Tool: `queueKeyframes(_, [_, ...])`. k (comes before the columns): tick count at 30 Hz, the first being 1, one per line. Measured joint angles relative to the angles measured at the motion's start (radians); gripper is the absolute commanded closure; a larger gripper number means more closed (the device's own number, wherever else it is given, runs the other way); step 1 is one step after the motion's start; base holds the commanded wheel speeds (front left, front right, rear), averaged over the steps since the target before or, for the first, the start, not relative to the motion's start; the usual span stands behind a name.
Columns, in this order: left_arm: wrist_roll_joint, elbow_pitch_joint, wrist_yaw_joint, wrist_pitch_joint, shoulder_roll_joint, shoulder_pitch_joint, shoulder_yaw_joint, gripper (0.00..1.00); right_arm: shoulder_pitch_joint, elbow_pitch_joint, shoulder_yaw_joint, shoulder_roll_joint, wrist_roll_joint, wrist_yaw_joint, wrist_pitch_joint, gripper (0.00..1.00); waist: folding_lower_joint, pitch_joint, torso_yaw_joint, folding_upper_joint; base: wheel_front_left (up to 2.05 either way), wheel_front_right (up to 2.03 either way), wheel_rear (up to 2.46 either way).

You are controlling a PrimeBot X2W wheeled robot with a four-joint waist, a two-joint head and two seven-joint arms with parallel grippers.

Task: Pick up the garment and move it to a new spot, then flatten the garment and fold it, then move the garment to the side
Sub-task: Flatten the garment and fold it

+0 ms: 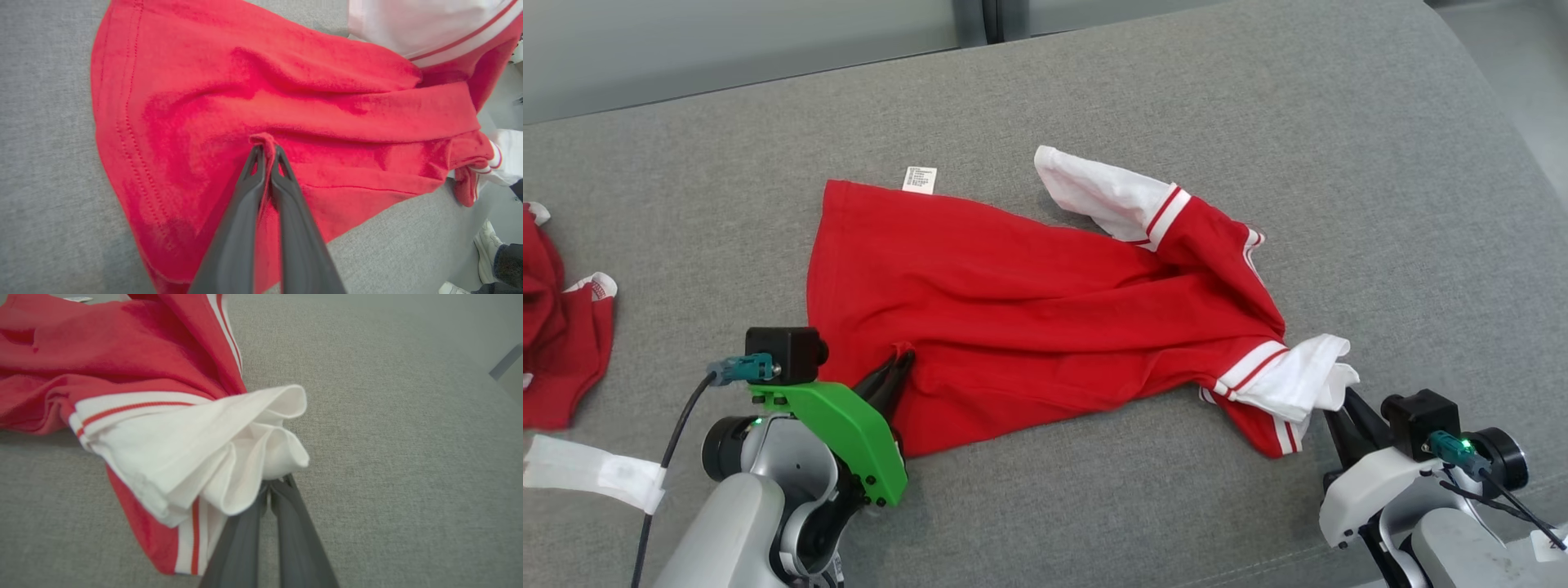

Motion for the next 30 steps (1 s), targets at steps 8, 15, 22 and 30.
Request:
queueKeyframes(8, [0.001,-0.107,-0.056,-0.016,0.04,0.027,-0.029,1.0,0.013,0.004,-0.004,-0.012,0.0,0.0,0.0,1.0,0.0,-0.009,0.034,0.0,0.0,0.0,0.0])
queueKeyframes(15, [-0.059,-0.194,-0.1,0.0,0.068,0.176,-0.072,1.0,0.054,0.015,-0.01,-0.026,0.005,-0.007,0.0,1.0,0.0,-0.011,0.079,0.0,0.0,0.0,0.0])
queueKeyframes(22, [-0.095,-0.219,-0.1,-0.02,0.086,0.278,-0.054,1.0,0.054,0.008,0.052,-0.039,-0.017,0.027,0.018,1.0,0.0,-0.008,0.13,0.0,0.0,0.0,0.0])
queueKeyframes(30, [-0.108,-0.229,-0.099,-0.057,0.106,0.335,-0.019,0.0,0.046,-0.007,0.078,-0.054,-0.044,0.045,0.031,0.44,0.0,0.002,0.153,0.0,0.0,0.0,0.0])
